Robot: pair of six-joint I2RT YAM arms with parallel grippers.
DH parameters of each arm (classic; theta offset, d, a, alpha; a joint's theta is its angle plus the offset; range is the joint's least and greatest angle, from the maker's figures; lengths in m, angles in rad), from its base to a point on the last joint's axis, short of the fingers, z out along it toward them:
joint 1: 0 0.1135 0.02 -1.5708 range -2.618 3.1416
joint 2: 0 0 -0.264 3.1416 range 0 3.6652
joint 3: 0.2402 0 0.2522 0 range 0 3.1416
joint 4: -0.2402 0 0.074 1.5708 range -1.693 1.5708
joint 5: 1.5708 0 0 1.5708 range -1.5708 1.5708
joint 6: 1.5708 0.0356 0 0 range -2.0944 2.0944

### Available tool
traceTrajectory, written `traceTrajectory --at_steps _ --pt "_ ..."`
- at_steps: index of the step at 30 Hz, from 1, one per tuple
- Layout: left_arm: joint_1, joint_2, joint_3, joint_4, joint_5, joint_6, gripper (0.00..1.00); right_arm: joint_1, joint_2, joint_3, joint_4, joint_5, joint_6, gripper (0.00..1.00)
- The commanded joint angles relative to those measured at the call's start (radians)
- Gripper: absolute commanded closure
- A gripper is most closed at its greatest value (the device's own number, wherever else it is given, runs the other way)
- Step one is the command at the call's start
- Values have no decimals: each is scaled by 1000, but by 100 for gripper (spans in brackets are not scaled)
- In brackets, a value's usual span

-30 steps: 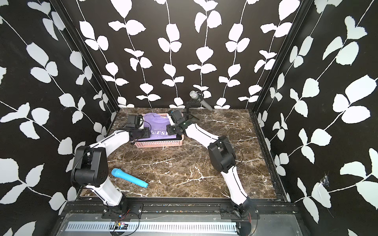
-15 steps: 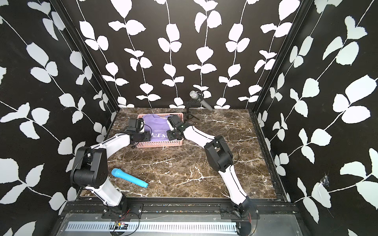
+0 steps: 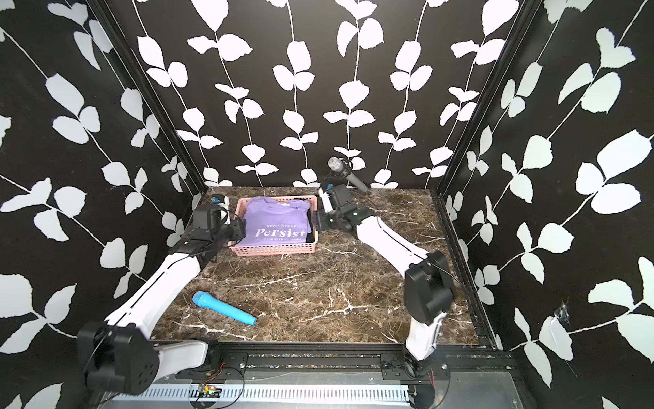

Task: Put the folded t-shirts into the basket
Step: Reset both arms

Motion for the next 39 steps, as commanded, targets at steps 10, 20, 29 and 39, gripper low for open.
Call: traceTrajectory --at_steps 10,20,29,39 --pt "-2 -255 -251 195 -280 29 23 -104 -411 -382 17 459 -112 13" --pt "7 -275 -500 429 -494 118 2 -211 -527 -741 255 757 -141 1" --pt "25 -92 -610 731 -457 231 2 -306 -466 -931 589 747 -240 1" --pt "48 70 -604 860 -300 276 2 -335 -331 -1002 866 618 -332 1"
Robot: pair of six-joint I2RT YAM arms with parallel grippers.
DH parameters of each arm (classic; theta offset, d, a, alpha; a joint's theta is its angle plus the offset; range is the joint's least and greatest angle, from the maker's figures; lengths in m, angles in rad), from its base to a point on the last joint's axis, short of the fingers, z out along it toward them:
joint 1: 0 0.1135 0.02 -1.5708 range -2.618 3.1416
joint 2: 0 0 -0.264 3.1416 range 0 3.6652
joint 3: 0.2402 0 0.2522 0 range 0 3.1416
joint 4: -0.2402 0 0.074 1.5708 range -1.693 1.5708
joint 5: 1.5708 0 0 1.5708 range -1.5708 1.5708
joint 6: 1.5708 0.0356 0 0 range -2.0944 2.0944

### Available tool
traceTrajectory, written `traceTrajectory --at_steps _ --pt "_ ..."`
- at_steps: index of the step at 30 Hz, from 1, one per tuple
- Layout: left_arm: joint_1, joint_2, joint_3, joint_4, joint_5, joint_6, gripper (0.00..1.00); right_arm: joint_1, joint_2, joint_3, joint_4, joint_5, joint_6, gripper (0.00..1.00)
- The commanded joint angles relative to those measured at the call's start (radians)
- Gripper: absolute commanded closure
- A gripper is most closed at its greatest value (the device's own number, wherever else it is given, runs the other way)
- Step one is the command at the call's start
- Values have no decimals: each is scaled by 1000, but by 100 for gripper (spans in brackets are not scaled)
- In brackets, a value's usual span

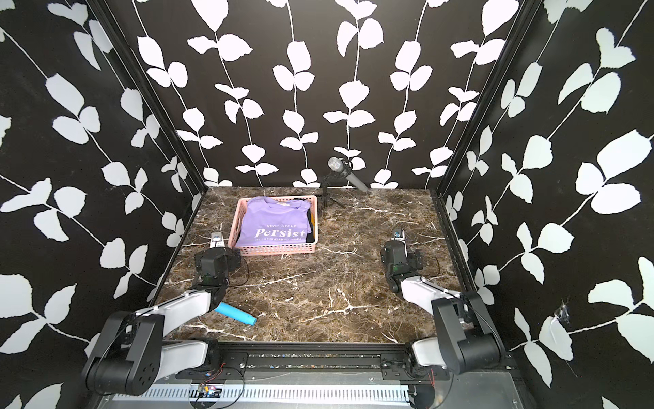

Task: Put the folded t-shirts into the basket
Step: Reset both arms

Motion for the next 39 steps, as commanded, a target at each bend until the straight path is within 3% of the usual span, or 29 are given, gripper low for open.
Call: traceTrajectory --at_steps 1,10,13,19,21,24,27,39 --pt "15 20 1 106 76 19 2 -15 3 -19 181 -70 -54 1" --pt "24 94 23 191 180 54 2 -94 -6 -99 367 -242 -93 1" --pt "30 122 11 255 200 60 2 -119 58 -138 520 -281 -91 1" --pt "46 335 -44 605 295 90 2 -149 142 -137 586 -288 -54 1" --pt "47 287 -25 482 288 73 1 -159 132 -116 530 -283 -34 1" --pt "47 317 -5 493 279 79 1 -172 138 -110 527 -293 -27 1" --pt "48 301 39 380 231 56 2 -173 135 -109 523 -295 -26 2" --pt "47 308 39 400 225 56 1 -173 135 -109 523 -296 -26 1"
